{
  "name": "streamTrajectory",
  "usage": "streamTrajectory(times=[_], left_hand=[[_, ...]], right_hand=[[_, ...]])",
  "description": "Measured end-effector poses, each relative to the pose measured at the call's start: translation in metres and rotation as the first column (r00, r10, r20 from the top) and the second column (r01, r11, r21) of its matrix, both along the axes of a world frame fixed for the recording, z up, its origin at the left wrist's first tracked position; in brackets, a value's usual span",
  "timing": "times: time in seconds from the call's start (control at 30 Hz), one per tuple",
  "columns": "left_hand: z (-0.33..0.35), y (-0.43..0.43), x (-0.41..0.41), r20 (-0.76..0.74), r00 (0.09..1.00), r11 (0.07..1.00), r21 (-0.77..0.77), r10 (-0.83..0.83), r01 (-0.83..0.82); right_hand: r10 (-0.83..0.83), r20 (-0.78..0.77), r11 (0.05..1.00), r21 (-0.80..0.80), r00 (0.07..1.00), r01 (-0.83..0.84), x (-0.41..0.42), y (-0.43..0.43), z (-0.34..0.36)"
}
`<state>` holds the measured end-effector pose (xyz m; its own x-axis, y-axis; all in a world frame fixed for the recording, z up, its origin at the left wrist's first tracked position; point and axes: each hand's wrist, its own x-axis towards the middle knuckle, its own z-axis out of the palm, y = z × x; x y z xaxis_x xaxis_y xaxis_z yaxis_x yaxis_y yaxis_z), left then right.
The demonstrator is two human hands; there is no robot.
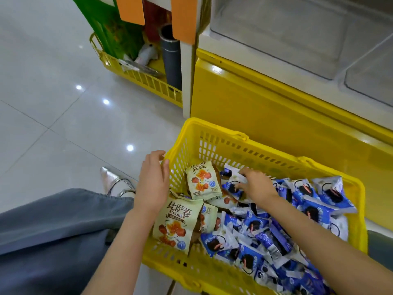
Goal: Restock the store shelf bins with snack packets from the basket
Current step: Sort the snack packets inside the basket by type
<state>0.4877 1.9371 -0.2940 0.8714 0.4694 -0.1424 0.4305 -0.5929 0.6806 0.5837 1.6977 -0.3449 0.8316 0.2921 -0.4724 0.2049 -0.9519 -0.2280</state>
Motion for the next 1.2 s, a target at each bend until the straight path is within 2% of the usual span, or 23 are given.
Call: streamTrajectory(times=[0.07, 0.1, 0.17, 0.23, 0.3, 0.37, 0.43, 0.47, 0.53, 0.6, 0.63, 0.77, 0.87, 1.0, 1.1, 1.2], left_hand=[[0.012, -0.010, 0.002, 0.110, 0.994, 0.993, 0.121, -0.024, 0.011], [0.017, -0.018, 0.002, 0.147, 0.986, 0.989, 0.134, -0.079, 0.059], [0.024, -0.036, 0.001, 0.148, 0.966, 0.977, 0.016, -0.211, 0.211], [0.025, -0.053, -0.002, 0.104, 0.945, 0.918, -0.226, -0.309, 0.325], [0.024, -0.062, -0.005, 0.083, 0.940, 0.826, -0.456, -0.332, 0.332], [0.021, -0.064, -0.007, 0.077, 0.957, 0.786, -0.554, -0.281, 0.275], [0.020, -0.060, -0.008, 0.073, 0.973, 0.813, -0.537, -0.221, 0.225], [0.019, -0.058, -0.008, 0.071, 0.979, 0.827, -0.526, -0.191, 0.199], [0.020, -0.053, -0.006, 0.069, 0.990, 0.828, -0.543, -0.120, 0.138], [0.022, -0.049, -0.003, 0.076, 0.996, 0.815, -0.573, -0.052, 0.086], [0.023, -0.047, -0.002, 0.078, 0.997, 0.805, -0.589, -0.022, 0.064], [0.024, -0.042, 0.000, 0.074, 0.996, 0.786, -0.618, 0.055, 0.002], [0.023, -0.040, 0.002, 0.067, 0.994, 0.772, -0.635, 0.083, -0.022], [0.021, -0.038, 0.005, 0.057, 0.993, 0.769, -0.638, 0.101, -0.042], [0.019, -0.037, 0.005, 0.057, 0.993, 0.770, -0.636, 0.107, -0.047], [0.017, -0.038, 0.004, 0.051, 0.993, 0.776, -0.628, 0.105, -0.050]], right_hand=[[-0.005, 0.123, 0.992, 0.127, 0.992, -0.010, -0.001, 0.000, 0.020], [-0.022, 0.171, 0.978, 0.208, 0.985, -0.014, -0.002, 0.001, 0.032], [-0.081, 0.211, 0.921, 0.390, 0.974, -0.008, -0.010, 0.008, 0.057], [-0.118, 0.106, 0.827, 0.561, 0.987, 0.038, -0.019, 0.018, 0.079], [-0.128, -0.058, 0.726, 0.675, 0.990, 0.134, -0.025, 0.026, 0.092], [-0.132, -0.161, 0.635, 0.744, 0.978, 0.208, -0.025, 0.029, 0.093], [-0.137, -0.153, 0.610, 0.765, 0.979, 0.205, -0.020, 0.026, 0.082], [-0.153, -0.123, 0.645, 0.740, 0.980, 0.194, -0.018, 0.023, 0.071], [-0.175, -0.073, 0.786, 0.590, 0.982, 0.184, -0.011, 0.014, 0.039], [-0.149, -0.105, 0.908, 0.379, 0.983, 0.178, -0.006, 0.008, 0.004], [-0.136, -0.146, 0.940, 0.295, 0.980, 0.174, -0.005, 0.006, -0.011], [-0.122, -0.184, 0.972, 0.176, 0.975, 0.155, -0.003, 0.006, -0.046], [-0.132, -0.103, 0.984, 0.105, 0.986, 0.143, -0.002, 0.010, -0.060], [-0.116, 0.095, 0.993, -0.021, 0.989, 0.119, 0.001, 0.016, -0.064], [-0.143, 0.121, 0.989, -0.011, 0.982, 0.145, 0.005, 0.021, -0.064], [-0.086, 0.146, 0.992, -0.083, 0.986, 0.099, 0.013, 0.024, -0.064]])
